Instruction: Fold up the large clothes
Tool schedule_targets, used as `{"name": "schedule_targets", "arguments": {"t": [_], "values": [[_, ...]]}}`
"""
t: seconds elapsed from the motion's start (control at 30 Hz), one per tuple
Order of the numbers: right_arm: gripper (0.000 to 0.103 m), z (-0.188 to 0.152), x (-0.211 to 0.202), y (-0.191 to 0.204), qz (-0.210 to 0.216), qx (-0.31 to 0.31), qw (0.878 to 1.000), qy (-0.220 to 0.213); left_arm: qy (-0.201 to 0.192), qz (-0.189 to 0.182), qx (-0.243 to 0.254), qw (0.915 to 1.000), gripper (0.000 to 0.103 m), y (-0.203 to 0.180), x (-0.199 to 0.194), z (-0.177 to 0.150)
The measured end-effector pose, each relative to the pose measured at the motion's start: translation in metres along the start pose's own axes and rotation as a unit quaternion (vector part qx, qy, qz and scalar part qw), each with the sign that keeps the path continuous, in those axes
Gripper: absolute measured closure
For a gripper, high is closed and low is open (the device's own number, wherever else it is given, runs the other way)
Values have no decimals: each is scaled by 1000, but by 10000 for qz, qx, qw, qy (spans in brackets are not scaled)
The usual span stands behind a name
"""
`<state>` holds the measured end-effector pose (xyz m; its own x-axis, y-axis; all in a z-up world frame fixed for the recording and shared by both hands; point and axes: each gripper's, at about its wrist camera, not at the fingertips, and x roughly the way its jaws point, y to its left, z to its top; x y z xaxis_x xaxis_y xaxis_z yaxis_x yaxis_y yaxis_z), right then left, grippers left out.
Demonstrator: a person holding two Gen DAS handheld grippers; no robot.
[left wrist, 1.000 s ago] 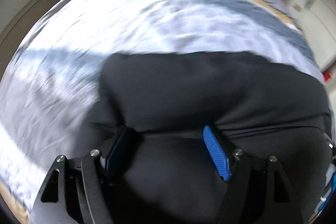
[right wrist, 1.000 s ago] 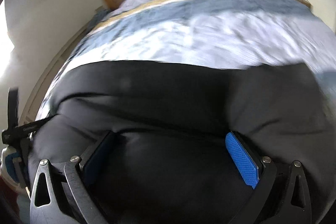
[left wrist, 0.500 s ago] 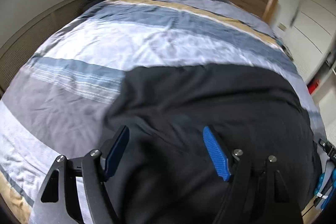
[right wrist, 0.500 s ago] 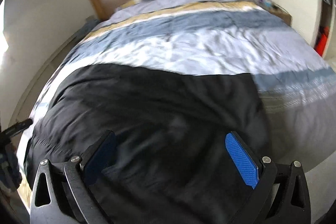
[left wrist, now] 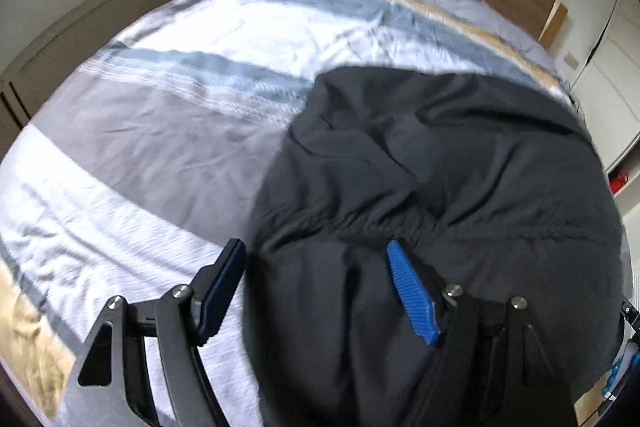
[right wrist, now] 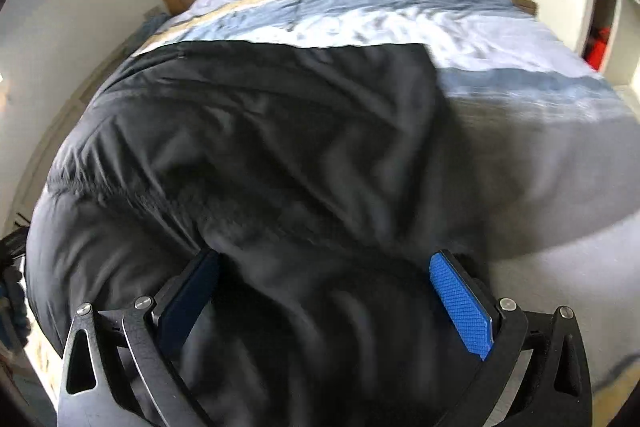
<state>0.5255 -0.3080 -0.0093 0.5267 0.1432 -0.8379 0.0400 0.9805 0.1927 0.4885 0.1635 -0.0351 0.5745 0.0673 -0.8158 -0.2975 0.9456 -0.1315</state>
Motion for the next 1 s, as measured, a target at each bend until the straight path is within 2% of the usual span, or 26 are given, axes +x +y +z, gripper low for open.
{"name": "schedule_targets", "arguments": {"t": [0.1, 0.17, 0.27, 0.37, 0.5, 0.7, 0.83, 1.0], "values": [[1, -7, -27, 5, 170, 48, 9994, -291, -394, -177, 47, 9991, 31, -1, -29, -15], [0, -16, -42, 21, 323, -85, 9985, -431, -474, -306, 137, 9983, 31, -6, -38, -27], [1, -31, -43, 42, 442, -350, 9977, -384, -229, -260, 330, 9989, 31, -14, -27, -44], [0, -51, -29, 49, 397, -408, 9984, -30, 75, -205, 179, 9996, 31, -5, -16, -58], [0, -70, -39, 47, -5, -393, 9992, 53, -6, -224, 23, 9997, 31, 3, -35, -63], [1, -89, -108, 89, -490, -791, 9940, -579, -517, -230, 287, 9980, 31, -7, -98, -87], [1, -110, -160, 113, -492, -900, 9897, -1003, -696, -248, 478, 9961, 31, -16, -139, -112], [1, -138, -204, 134, -677, -1144, 9829, -1273, -949, -265, 748, 9923, 31, -18, -190, -144]]}}
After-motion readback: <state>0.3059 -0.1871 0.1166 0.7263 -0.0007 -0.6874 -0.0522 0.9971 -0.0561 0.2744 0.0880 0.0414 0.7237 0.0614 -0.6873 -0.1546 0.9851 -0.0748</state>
